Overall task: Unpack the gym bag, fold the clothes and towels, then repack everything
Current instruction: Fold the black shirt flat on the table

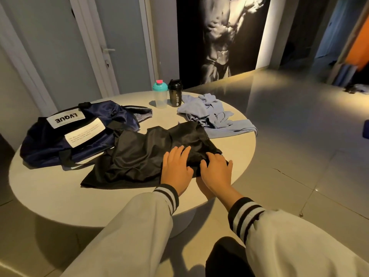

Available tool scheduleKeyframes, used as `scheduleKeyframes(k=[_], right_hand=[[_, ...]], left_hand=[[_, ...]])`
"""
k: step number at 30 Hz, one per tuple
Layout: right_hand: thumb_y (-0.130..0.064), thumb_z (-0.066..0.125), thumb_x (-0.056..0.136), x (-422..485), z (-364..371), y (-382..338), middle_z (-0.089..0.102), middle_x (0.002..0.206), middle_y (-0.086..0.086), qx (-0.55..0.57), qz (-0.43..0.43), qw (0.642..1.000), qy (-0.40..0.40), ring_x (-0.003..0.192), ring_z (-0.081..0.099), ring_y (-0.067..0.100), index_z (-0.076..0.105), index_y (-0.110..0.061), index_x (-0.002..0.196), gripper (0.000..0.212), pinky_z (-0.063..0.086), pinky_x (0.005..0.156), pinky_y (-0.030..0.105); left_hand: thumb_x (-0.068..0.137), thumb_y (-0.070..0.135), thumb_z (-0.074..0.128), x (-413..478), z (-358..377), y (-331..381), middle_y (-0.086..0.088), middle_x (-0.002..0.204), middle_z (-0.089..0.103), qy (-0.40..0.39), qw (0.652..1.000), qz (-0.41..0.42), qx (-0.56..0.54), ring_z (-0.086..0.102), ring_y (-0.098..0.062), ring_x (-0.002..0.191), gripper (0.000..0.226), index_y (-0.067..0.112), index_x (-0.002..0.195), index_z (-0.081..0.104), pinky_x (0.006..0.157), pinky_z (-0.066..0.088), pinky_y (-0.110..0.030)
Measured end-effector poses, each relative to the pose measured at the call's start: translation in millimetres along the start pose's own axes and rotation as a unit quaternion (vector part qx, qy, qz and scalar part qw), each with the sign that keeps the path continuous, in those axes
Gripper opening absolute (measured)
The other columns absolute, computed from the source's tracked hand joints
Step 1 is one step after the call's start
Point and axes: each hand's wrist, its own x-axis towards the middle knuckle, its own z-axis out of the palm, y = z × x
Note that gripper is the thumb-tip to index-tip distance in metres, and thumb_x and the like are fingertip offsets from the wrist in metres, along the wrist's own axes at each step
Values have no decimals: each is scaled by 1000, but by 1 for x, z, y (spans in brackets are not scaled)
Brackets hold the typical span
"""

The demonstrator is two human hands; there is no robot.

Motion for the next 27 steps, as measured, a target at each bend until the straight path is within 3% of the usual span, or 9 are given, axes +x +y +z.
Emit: scheduleKeyframes(k=[3, 6, 8, 10, 12, 15, 18, 20, 27], right_hand=[[-40, 37, 103, -3, -3, 13, 49, 131, 6, -10, 35, 999, -19, 127, 40, 27, 58, -23, 135, 42, 23, 115, 46], [-38, 45, 101, -9, 2, 14, 41, 124, 7, -5, 29, 999, 35, 116, 34, 26, 61, -22, 126, 34, 31, 107, 38], [-35, 48, 100, -13, 5, 10, 41, 122, 8, -10, -8, 998, 67, 115, 35, 26, 63, -20, 119, 28, 34, 104, 37], [-31, 49, 100, -13, 5, 6, 44, 124, 8, 3, -53, 996, 67, 118, 37, 26, 65, -16, 114, 26, 36, 104, 37], [-28, 46, 103, -12, 5, 2, 48, 126, 7, 44, -82, 996, 16, 121, 40, 25, 65, -13, 119, 29, 40, 104, 36], [-27, 39, 106, -10, 5, -3, 53, 125, 8, 80, -75, 992, -60, 117, 49, 25, 62, -13, 126, 34, 44, 100, 37], [-29, 38, 104, -12, 6, -1, 53, 122, 6, 79, -60, 993, -65, 114, 51, 23, 64, -14, 119, 34, 45, 100, 37], [-27, 41, 103, -14, 5, 3, 52, 126, 5, 75, -45, 995, -55, 118, 48, 22, 63, -14, 120, 31, 44, 103, 37], [-27, 49, 98, -19, 7, 5, 56, 123, 2, 78, -68, 994, -25, 115, 47, 19, 64, -20, 119, 27, 44, 104, 37]], left_hand=[[96, 22, 56, -3, 11, 1, 5, 135, 51, -1, 999, 18, -33, 43, -17, 129, 61, 28, 152, 35, 118, 30, -40], [94, 28, 59, -3, 13, -4, 6, 119, 55, 7, 1000, 20, -11, 48, -18, 114, 31, 26, 125, 61, 108, 37, -35], [93, 31, 60, -4, 12, -4, 7, 114, 57, 10, 1000, 17, 0, 49, -17, 110, 20, 24, 111, 67, 103, 40, -35], [93, 36, 60, -5, 11, -2, 9, 113, 60, 12, 1000, 20, 10, 50, -16, 109, 20, 26, 108, 68, 99, 41, -34], [94, 42, 59, -6, 10, -1, 12, 112, 63, 14, 1000, 14, 17, 51, -15, 110, 21, 30, 108, 68, 98, 41, -34], [97, 46, 56, -8, 7, 2, 14, 106, 67, 21, 999, 6, 26, 53, -15, 110, 20, 33, 104, 70, 97, 39, -34], [96, 47, 58, -13, 7, 1, 14, 119, 66, 17, 1000, 4, 20, 49, -14, 119, 25, 34, 112, 72, 101, 35, -34], [97, 43, 59, -14, 8, -2, 13, 123, 62, 17, 1000, 17, 12, 46, -15, 120, 25, 33, 115, 72, 101, 33, -33], [92, 7, 60, -12, 5, -2, 4, 102, 57, 35, 999, 20, 13, 44, -17, 97, 27, 27, 107, 68, 86, 37, -29]])
